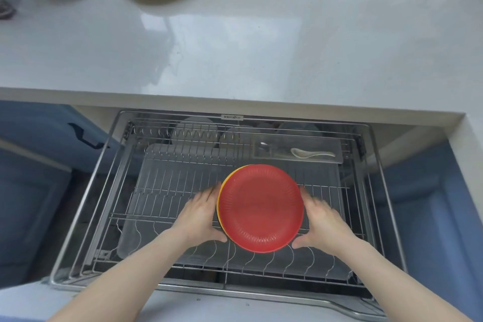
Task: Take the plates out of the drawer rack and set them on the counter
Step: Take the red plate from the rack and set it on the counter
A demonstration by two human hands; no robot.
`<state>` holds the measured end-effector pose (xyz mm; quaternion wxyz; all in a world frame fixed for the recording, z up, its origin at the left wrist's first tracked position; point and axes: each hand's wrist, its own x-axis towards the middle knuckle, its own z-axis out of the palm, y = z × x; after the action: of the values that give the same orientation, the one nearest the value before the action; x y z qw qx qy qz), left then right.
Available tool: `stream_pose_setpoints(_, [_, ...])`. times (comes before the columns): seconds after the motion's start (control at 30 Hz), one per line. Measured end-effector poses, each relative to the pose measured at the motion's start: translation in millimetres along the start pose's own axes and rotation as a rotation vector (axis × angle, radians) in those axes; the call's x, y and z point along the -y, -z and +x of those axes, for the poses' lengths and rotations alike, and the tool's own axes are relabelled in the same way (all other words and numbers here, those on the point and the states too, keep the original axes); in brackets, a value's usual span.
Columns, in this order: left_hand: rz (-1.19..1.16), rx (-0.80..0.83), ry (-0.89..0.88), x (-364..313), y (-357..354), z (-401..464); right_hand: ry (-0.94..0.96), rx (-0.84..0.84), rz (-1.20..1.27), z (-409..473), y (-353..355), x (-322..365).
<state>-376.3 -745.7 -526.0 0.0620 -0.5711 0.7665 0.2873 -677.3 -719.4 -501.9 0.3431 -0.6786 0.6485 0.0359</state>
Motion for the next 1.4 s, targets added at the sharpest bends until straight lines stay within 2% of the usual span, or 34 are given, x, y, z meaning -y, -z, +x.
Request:
stream_pose_setpoints(0.23, [-0.067, 0.011, -0.008, -0.2, -2.5, 3.7, 0.005, -0.006, -0.067, 4.6, 0.5, 5.3])
stream_pose_setpoints(0.63, [-0.263, 0.01, -0.11, 2.7, 38.1, -16.7, 0.21, -0.023, 0.11, -10.7, 35.9, 22.5])
stream_pose_setpoints(0.9, [-0.316, -0.018, -0.171, -22.8, 106.3, -75.0, 0.263, -0.049, 0.176, -59.2, 66.5, 48.5])
stream_pose_setpoints(1.1, [-0.307, -0.07, -0.223, -52.2, 172.6, -103.1, 0.312, -0.135, 0.214, -91.8, 121.9, 73.9])
stream_pose_setpoints(1.3, [-0.267, -0.117, -0.275, -73.2, 243.4, -78.8, 0.375, -0.214, 0.23, -84.6, 197.4, 98.9])
stream_pose_setpoints(1.4, [-0.271, -0.107, -0.276, -74.3, 269.6, -47.5, 0.334, -0.222, 0.195, -58.9, 226.0, 102.8])
